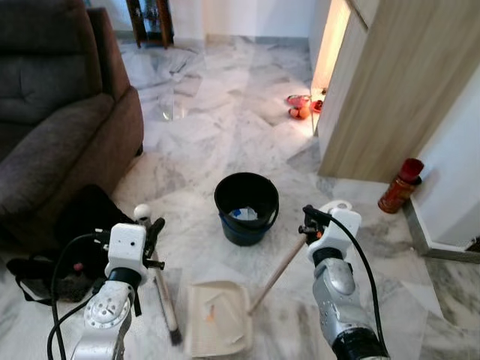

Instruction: Sweep floor

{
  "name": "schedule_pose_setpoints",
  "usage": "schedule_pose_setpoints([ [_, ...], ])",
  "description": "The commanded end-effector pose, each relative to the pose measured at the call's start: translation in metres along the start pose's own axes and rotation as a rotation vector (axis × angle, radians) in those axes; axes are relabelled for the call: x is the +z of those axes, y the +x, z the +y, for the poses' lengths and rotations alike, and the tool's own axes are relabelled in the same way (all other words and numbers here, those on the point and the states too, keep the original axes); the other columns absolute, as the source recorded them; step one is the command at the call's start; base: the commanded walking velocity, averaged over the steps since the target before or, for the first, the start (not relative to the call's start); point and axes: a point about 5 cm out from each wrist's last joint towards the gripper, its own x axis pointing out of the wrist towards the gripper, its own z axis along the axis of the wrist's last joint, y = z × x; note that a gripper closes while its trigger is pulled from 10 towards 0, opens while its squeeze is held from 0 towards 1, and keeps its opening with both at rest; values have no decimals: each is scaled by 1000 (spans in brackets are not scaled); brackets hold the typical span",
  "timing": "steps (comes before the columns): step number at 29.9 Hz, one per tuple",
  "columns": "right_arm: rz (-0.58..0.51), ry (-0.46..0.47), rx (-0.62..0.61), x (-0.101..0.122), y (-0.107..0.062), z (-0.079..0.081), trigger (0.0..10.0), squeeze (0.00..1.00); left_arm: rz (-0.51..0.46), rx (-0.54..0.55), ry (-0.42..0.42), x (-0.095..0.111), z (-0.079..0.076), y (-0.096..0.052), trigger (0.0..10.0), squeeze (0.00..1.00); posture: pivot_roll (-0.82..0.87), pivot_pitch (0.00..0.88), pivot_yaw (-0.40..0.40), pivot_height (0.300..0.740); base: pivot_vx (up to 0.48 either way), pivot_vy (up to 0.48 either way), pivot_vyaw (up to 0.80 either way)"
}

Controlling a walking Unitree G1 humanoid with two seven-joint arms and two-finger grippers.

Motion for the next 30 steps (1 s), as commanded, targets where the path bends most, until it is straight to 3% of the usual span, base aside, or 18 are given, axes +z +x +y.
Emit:
schedule_pose_setpoints([
  [1,-41,22,-11,8,2,-3,10000,0,-33,-7,-6,6,-3,1,10000,0,212,50,-11,740,251,0,0],
  [15,-49,8,12,9,2,0,10000,0,-34,-10,-4,6,-3,2,10000,0,213,47,-13,740,251,0,0],
  [22,-54,3,22,11,3,2,10000,0,-35,-11,-5,7,-4,2,10000,0,213,43,-14,740,251,0,765],
  [30,-47,13,19,10,4,1,10000,0,-36,-16,-3,6,-5,3,10000,0,212,32,-15,740,252,0,0],
])
